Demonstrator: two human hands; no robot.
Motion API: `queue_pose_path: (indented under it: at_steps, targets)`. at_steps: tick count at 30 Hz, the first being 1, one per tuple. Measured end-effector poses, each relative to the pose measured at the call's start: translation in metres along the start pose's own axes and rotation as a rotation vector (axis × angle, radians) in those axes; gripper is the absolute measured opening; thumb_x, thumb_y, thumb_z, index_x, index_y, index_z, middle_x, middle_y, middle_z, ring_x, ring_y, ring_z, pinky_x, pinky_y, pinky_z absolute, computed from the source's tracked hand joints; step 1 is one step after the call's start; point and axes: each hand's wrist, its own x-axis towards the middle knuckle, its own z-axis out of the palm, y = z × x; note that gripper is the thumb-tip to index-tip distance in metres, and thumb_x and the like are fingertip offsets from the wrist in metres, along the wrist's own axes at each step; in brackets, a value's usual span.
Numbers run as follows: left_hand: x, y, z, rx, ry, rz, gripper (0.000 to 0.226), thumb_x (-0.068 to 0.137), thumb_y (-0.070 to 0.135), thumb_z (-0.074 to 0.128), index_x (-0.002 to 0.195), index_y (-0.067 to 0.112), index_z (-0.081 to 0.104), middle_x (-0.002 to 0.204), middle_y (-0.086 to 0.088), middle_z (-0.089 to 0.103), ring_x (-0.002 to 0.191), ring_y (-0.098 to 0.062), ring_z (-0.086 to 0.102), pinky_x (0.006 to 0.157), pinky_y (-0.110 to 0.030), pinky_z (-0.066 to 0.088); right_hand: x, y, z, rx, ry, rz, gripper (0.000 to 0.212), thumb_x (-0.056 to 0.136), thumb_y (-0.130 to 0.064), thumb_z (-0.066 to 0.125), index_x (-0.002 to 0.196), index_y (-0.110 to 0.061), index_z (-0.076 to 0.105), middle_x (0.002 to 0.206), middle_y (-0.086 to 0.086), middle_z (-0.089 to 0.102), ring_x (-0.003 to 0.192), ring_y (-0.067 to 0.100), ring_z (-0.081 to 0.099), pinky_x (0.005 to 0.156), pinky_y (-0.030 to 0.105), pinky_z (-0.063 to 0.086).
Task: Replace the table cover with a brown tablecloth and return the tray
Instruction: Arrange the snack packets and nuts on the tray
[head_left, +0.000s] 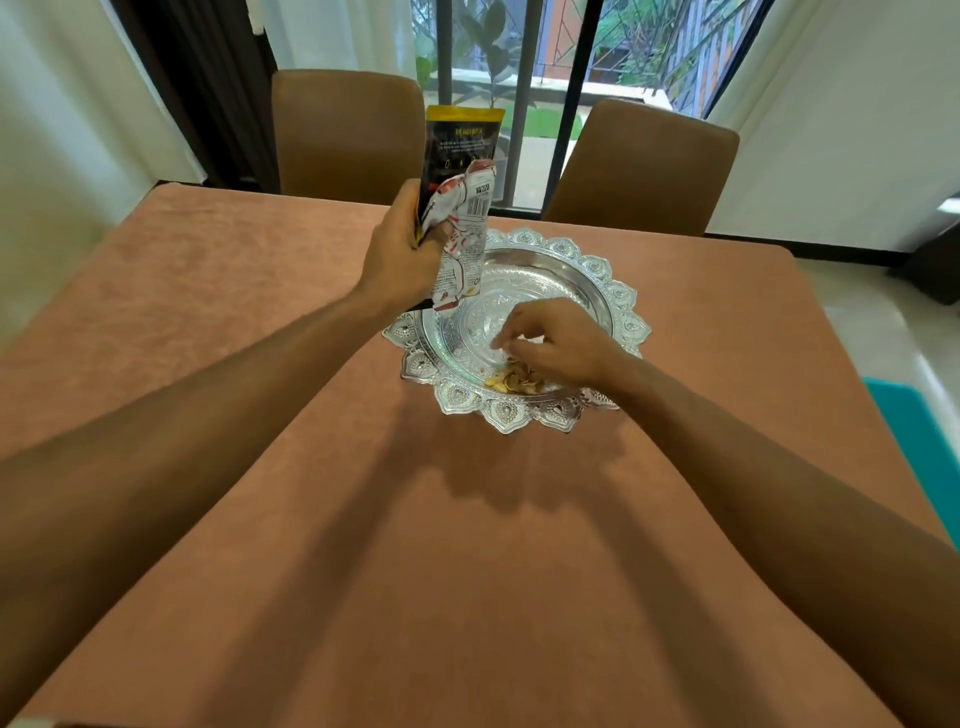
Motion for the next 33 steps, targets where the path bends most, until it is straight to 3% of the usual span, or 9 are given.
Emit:
queue_pose_path:
  at_steps: [5, 8, 12, 15, 17, 19, 23, 28, 33]
  targets:
    - [0.000, -0.003, 0.004, 0.015, -0.011, 0.011, 0.035, 0.099, 0.009, 0.054, 0.134, 0.013, 0.049, 0.116, 0.011, 0.062, 0.101, 0.010, 0.057, 0.090, -0.028, 0.051, 0.007, -0.006, 0.014, -0.096, -0.161, -0.041, 0.043, 0.090, -0.038, 0.051, 0.117, -0.015, 0.075, 0.117, 0.006, 0.063, 0.100, 0.013, 0.054, 0.086, 0.033, 0.044]
    - [0.003, -0.001, 0.006, 0.035, -0.036, 0.035, 0.036, 0.099, 0.009, 0.054, 0.134, 0.014, 0.049, 0.119, 0.008, 0.063, 0.107, -0.002, 0.059, 0.092, -0.033, 0.052, -0.007, -0.001, 0.012, -0.068, -0.185, -0.042, 0.031, 0.092, -0.030, 0.058, 0.111, -0.017, 0.078, 0.110, 0.003, 0.065, 0.094, 0.013, 0.057, 0.083, 0.034, 0.046]
    - [0.006, 0.004, 0.011, 0.149, -0.091, 0.107, 0.036, 0.098, 0.009, 0.053, 0.133, 0.014, 0.049, 0.119, 0.002, 0.065, 0.107, -0.014, 0.060, 0.082, -0.037, 0.052, -0.022, 0.002, -0.005, 0.001, -0.112, -0.025, 0.032, 0.084, -0.027, 0.055, 0.097, -0.014, 0.082, 0.098, -0.003, 0.070, 0.087, 0.011, 0.064, 0.081, 0.035, 0.050]
    - [0.005, 0.008, 0.020, 0.257, -0.137, 0.166, 0.036, 0.095, 0.007, 0.051, 0.130, 0.015, 0.051, 0.111, -0.005, 0.068, 0.096, -0.021, 0.062, 0.067, -0.032, 0.042, -0.015, 0.009, -0.012, -0.034, -0.011, 0.010, 0.033, 0.092, -0.023, 0.055, 0.111, -0.010, 0.077, 0.110, 0.005, 0.069, 0.101, 0.019, 0.063, 0.088, 0.032, 0.045]
    - [0.003, 0.012, 0.028, 0.382, -0.196, 0.238, 0.037, 0.093, 0.012, 0.052, 0.130, 0.015, 0.053, 0.106, -0.010, 0.070, 0.087, -0.026, 0.062, 0.065, -0.028, 0.035, -0.010, 0.011, -0.010, -0.133, -0.058, 0.032, 0.038, 0.097, -0.027, 0.051, 0.122, -0.008, 0.072, 0.122, 0.012, 0.066, 0.112, 0.026, 0.061, 0.097, 0.034, 0.043]
    - [0.000, 0.017, 0.036, 0.494, -0.273, 0.315, 0.039, 0.092, 0.020, 0.051, 0.130, 0.017, 0.054, 0.106, -0.012, 0.070, 0.086, -0.033, 0.063, 0.064, -0.032, 0.039, -0.011, 0.010, -0.003, -0.211, -0.149, 0.032, 0.046, 0.096, -0.034, 0.046, 0.127, -0.010, 0.069, 0.127, 0.013, 0.063, 0.117, 0.030, 0.058, 0.104, 0.039, 0.041]
    - [0.002, 0.025, 0.058, 0.718, -0.354, 0.299, 0.034, 0.095, 0.012, 0.052, 0.127, 0.022, 0.049, 0.102, -0.013, 0.068, 0.079, -0.032, 0.056, 0.061, -0.037, 0.038, -0.030, 0.009, -0.002, -0.242, -0.192, -0.053, 0.039, 0.091, -0.023, 0.050, 0.120, -0.012, 0.073, 0.113, 0.009, 0.064, 0.102, 0.026, 0.060, 0.089, 0.040, 0.047]
    - [0.006, 0.029, 0.070, 0.876, -0.441, 0.254, 0.030, 0.095, 0.014, 0.052, 0.122, 0.026, 0.050, 0.103, -0.011, 0.067, 0.082, -0.030, 0.056, 0.062, -0.038, 0.039, -0.040, 0.023, -0.024, -0.335, -0.036, -0.022, 0.035, 0.087, -0.021, 0.045, 0.098, -0.004, 0.074, 0.097, 0.013, 0.066, 0.088, 0.030, 0.061, 0.073, 0.036, 0.041]
    - [0.011, 0.033, 0.070, 0.871, -0.437, 0.219, 0.033, 0.091, 0.019, 0.059, 0.122, 0.029, 0.059, 0.104, -0.007, 0.068, 0.083, -0.027, 0.052, 0.066, -0.034, 0.037, -0.031, 0.029, -0.023, -0.545, -0.030, 0.119, 0.042, 0.098, -0.033, 0.037, 0.103, -0.006, 0.070, 0.112, 0.017, 0.065, 0.099, 0.037, 0.062, 0.081, 0.043, 0.050]
